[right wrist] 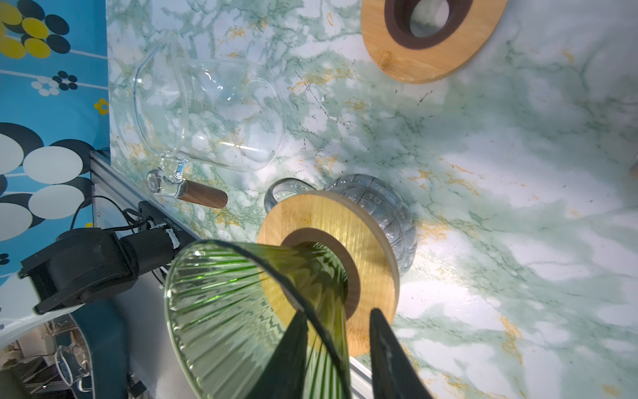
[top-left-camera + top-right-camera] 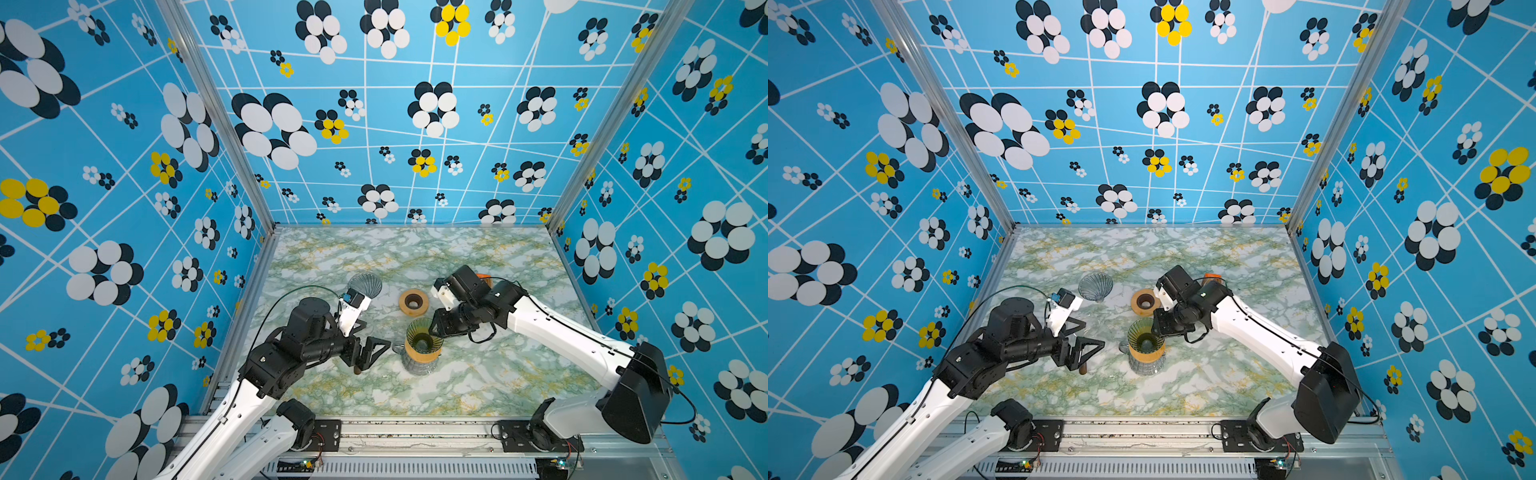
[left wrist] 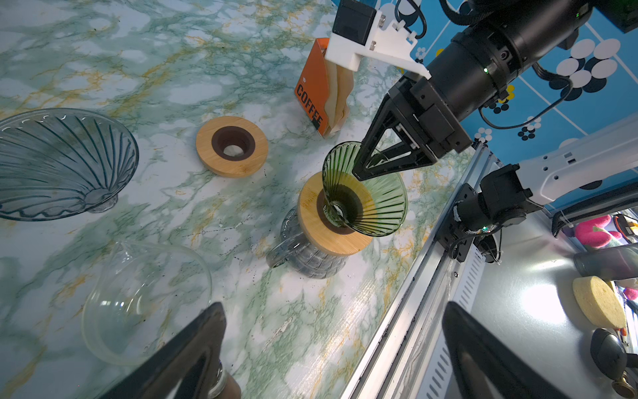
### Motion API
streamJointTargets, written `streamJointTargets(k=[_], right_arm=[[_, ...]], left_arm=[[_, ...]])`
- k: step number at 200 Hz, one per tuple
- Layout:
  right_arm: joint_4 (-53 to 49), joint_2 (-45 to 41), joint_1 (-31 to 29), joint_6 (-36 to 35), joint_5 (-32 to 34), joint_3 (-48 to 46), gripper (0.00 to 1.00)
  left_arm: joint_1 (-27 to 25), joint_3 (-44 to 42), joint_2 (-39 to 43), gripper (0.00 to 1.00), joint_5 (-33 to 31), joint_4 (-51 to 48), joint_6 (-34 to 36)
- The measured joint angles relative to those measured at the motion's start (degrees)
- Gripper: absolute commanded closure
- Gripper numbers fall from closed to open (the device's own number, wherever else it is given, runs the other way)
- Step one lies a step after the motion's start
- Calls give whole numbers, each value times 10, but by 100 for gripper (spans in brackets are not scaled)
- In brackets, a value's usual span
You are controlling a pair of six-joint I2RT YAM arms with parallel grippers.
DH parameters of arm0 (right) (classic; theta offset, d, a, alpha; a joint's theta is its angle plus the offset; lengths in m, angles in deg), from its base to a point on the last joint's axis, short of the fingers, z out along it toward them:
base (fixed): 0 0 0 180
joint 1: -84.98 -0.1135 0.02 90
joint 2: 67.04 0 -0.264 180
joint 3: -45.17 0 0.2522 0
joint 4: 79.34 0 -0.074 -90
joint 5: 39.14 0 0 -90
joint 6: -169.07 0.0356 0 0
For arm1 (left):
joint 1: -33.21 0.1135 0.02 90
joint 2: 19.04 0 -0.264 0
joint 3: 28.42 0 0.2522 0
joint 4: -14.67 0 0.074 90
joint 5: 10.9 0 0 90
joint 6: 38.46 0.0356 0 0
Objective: Place the coffee filter in the dripper
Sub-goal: 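Open the right gripper and move it back to the orange filter box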
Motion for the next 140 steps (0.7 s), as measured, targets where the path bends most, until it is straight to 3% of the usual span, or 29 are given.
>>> streamJointTargets(k=[39, 94, 140], right_arm=[[7, -46, 8, 4, 17, 0, 45], [66, -151, 127, -1, 49, -65, 47], [92, -167, 207, -51, 76, -94, 48]], left_arm=[[5, 0, 0, 1, 0, 0, 0], [7, 0, 7, 1, 0, 0, 0], [11, 0, 9, 1, 0, 0, 0]])
